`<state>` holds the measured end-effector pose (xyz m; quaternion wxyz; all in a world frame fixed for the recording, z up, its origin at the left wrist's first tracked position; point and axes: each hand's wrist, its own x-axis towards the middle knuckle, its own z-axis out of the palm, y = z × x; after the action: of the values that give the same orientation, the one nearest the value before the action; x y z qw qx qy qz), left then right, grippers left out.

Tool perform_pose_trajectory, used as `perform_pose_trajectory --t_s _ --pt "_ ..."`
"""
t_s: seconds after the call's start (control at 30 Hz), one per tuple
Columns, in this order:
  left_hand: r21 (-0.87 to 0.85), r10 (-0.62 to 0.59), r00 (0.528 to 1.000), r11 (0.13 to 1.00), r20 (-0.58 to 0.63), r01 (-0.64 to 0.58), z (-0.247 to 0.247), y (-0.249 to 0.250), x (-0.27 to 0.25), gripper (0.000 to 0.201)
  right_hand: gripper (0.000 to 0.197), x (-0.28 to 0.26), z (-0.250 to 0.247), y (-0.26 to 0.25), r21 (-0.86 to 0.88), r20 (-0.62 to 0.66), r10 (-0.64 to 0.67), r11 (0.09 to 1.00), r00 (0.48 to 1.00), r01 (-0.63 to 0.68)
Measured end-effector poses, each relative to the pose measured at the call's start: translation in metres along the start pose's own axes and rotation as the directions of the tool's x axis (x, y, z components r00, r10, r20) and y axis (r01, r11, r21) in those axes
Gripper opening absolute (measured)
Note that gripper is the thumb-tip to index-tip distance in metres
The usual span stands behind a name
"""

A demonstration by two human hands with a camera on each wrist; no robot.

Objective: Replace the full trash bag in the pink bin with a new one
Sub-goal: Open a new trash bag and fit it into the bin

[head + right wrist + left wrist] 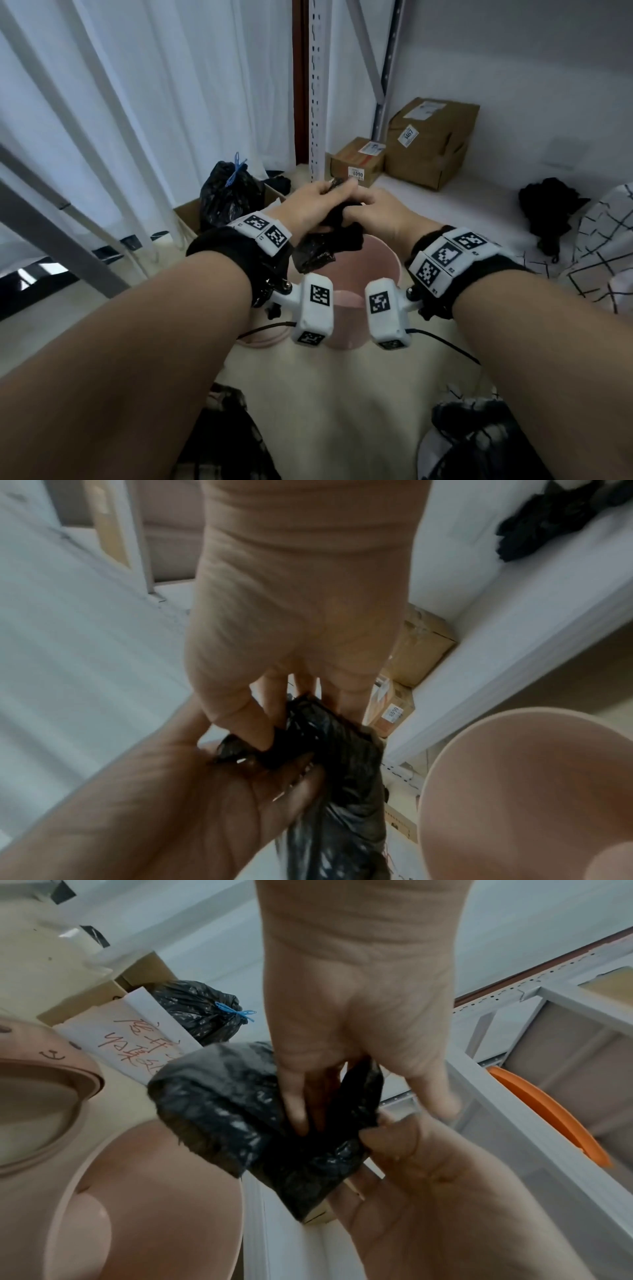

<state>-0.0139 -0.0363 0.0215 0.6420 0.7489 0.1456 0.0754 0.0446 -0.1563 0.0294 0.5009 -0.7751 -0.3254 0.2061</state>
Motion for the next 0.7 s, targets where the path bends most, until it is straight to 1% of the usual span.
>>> perform_pose_trajectory --t_s 0.07,0.17,0.27,0.3,0.33,0.37,0.4,0.43,0.47,0.5,0.53,0.6,0.7 --pt "0.045 0.046 0.998 0.998 -0.032 -0.044 -0.003 -0.004 0.003 0.024 0.033 0.001 -0.001 0.001 -0.020 -0.009 -0.015 1.000 1.000 0.014" --pt "0.103 0.083 0.992 0.992 -0.090 -0.074 -0.005 -0.006 0.005 0.021 0.033 0.006 -0.005 0.007 -0.005 -0.058 -0.040 0.999 0.998 0.040" --pt "0.155 0.085 0.990 0.986 -0.115 -0.066 -0.008 -0.005 0.007 0.014 0.041 0.011 -0.011 0.014 0.131 -0.079 0.020 0.991 0.997 -0.010" --pt "0.173 0.078 0.989 0.983 -0.129 -0.055 -0.011 -0.005 0.008 0.013 0.043 0.013 -0.014 0.017 0.155 -0.108 0.048 0.987 0.993 -0.031" --pt "0.199 0.074 0.986 0.979 -0.150 -0.043 -0.015 -0.006 0.009 0.012 0.045 0.015 -0.017 0.021 0.129 -0.157 0.073 0.990 0.985 -0.053" --pt "0.235 0.083 0.981 0.971 -0.177 -0.040 -0.020 -0.009 0.010 0.011 0.043 0.017 -0.021 0.024 0.052 -0.224 0.087 0.996 0.971 -0.077" --pt "0.299 0.101 0.974 0.954 -0.201 -0.037 -0.026 -0.012 0.011 0.011 0.040 0.019 -0.025 0.029 -0.048 -0.291 0.084 0.994 0.953 -0.102" --pt "0.393 0.122 0.968 0.919 -0.218 -0.027 -0.031 -0.015 0.012 0.014 0.036 0.020 -0.027 0.032 -0.138 -0.333 0.069 0.983 0.940 -0.121" --pt "0.502 0.136 0.964 0.865 -0.230 -0.002 -0.036 -0.019 0.013 0.018 0.030 0.021 -0.029 0.035 -0.196 -0.336 0.051 0.973 0.940 -0.123" --pt "0.592 0.145 0.961 0.806 -0.237 0.024 -0.039 -0.023 0.014 0.021 0.025 0.020 -0.029 0.036 -0.233 -0.313 0.037 0.966 0.949 -0.114" --pt "0.646 0.150 0.960 0.762 -0.236 0.040 -0.041 -0.026 0.015 0.023 0.022 0.020 -0.029 0.036 -0.272 -0.293 0.023 0.956 0.956 -0.107" --pt "0.683 0.159 0.959 0.729 -0.235 0.047 -0.041 -0.028 0.014 0.022 0.020 0.021 -0.028 0.034 -0.334 -0.291 0.008 0.936 0.957 -0.110" --pt "0.685 0.159 0.956 0.726 -0.246 0.056 -0.041 -0.030 0.015 0.024 0.015 0.022 -0.027 0.027 -0.368 -0.309 0.002 0.922 0.951 -0.122"
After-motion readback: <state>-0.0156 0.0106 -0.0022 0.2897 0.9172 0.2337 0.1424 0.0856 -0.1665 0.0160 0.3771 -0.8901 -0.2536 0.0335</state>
